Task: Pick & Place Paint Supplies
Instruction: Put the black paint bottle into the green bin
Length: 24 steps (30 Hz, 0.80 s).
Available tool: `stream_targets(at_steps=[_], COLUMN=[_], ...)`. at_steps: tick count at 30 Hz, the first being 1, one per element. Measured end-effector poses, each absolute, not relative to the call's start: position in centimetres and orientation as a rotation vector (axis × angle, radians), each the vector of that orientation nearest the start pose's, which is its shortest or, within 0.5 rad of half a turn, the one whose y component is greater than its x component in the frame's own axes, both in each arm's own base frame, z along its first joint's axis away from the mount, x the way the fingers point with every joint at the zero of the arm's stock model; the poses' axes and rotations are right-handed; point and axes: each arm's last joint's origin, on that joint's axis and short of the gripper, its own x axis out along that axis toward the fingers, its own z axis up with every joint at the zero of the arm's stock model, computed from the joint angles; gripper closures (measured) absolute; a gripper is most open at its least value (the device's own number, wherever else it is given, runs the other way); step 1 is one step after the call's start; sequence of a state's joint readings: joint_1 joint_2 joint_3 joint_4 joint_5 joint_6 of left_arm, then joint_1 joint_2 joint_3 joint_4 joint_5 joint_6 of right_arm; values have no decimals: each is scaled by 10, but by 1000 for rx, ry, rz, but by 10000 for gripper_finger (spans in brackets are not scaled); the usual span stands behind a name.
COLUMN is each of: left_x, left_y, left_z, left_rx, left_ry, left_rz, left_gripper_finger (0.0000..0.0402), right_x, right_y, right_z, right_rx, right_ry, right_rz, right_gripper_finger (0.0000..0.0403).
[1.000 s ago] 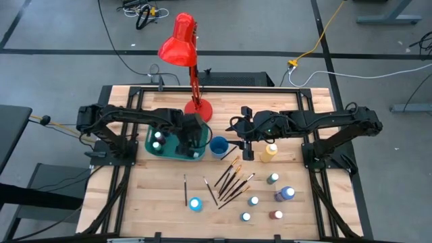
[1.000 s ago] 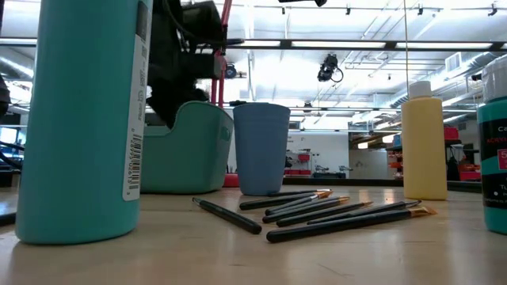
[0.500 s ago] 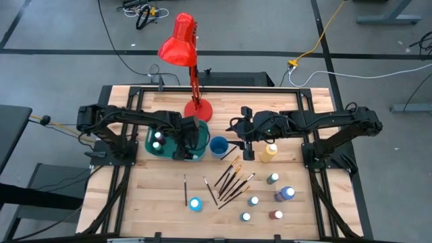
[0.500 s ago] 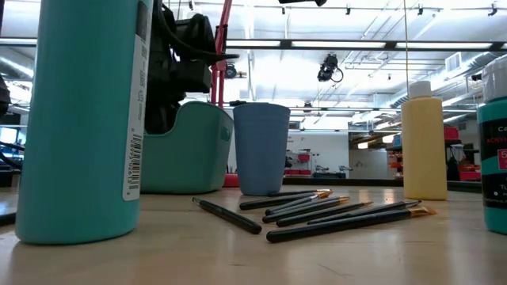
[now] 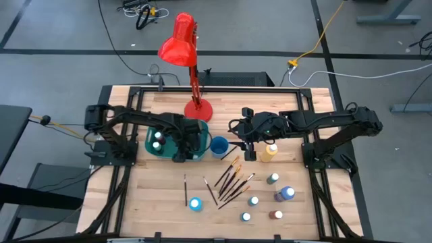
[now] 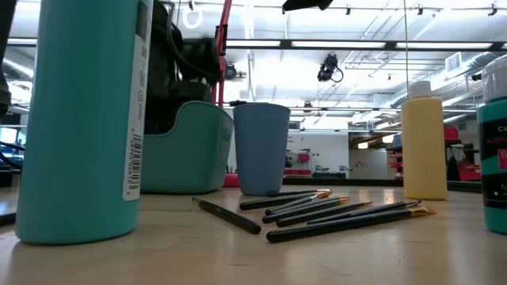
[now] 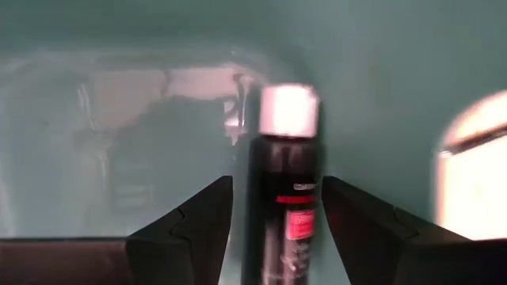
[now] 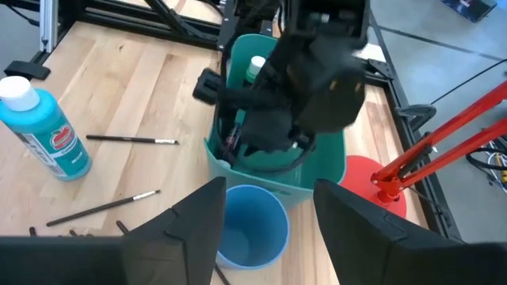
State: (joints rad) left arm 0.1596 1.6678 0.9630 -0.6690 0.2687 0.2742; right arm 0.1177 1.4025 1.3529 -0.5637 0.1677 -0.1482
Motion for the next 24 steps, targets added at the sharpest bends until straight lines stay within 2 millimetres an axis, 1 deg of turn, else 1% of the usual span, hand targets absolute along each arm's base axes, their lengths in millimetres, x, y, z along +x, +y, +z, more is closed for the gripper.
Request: stream_targets(at_steps=[4,8,11,15,16,20,24], left_x=[290,293,293,292,292,297,303], left_y=[40,41,41,43,43,45,48], left_z=[140,131,130,135,136,145,166], left_rx=[-52,-40,-15,-15,-13,14,69], left_ry=[1394,1433,1436,1419,1414,1398,1359], left_rz=[-253,-252,-248,-232,-227,-170,-113], left_gripper_finger=[200,209,231,270,273,273,263], right_x=[300,300,300,300,300,300,300], right_y=[31,31,31,31,31,31,31], right_z=[355,355,355,355,355,355,355], right_rx=[-232,-232,-232,-232,-232,-236,-242], right_ry=[619,619,619,619,619,619,619], right_rz=[-2,-2,-3,-2,-2,-1,1], right_gripper_finger=[199,199,199,199,199,199,199])
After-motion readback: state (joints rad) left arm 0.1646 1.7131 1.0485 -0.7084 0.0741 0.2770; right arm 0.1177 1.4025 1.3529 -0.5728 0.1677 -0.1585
